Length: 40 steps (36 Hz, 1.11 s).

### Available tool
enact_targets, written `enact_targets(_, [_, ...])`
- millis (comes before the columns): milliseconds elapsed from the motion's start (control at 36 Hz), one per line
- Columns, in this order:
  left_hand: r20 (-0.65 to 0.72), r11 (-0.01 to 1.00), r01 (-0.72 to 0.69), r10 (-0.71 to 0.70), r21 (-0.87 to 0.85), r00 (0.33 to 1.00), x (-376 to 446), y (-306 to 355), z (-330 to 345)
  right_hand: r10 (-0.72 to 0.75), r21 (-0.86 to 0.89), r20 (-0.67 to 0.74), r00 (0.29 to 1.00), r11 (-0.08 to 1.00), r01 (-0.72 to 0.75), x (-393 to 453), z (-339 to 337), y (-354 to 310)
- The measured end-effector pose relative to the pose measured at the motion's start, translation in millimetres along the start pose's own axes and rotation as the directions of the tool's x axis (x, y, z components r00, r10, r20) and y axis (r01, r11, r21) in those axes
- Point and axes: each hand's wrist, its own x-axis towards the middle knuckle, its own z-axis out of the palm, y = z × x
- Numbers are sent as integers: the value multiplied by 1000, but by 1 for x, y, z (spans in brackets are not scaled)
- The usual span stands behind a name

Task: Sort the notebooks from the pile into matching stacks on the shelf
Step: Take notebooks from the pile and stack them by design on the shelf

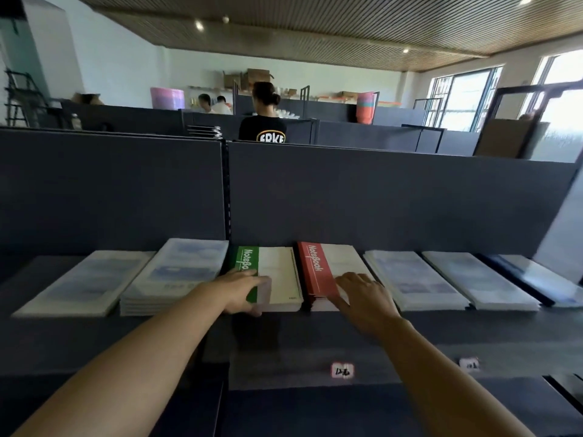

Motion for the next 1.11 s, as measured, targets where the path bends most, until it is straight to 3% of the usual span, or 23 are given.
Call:
enact_targets(222, [43, 999, -13, 11, 49, 999, 8, 0, -2, 27, -6, -6, 1000, 1000, -27, 6, 6, 2])
enact_targets(556, [-8, 988, 29, -28, 150, 1000, 11, 13, 1, 55, -12, 12, 998, 998, -55, 6, 0, -6])
enact_targets(889, [-279, 996, 69, -52, 53, 959, -15, 2, -1, -199, 80, -72, 977, 976, 204, 32, -7, -70])
enact_targets(1111, [-371, 970, 243, -219, 19, 902, -83, -64, -7, -417, 109, -110, 902, 897, 428, 62, -7, -163])
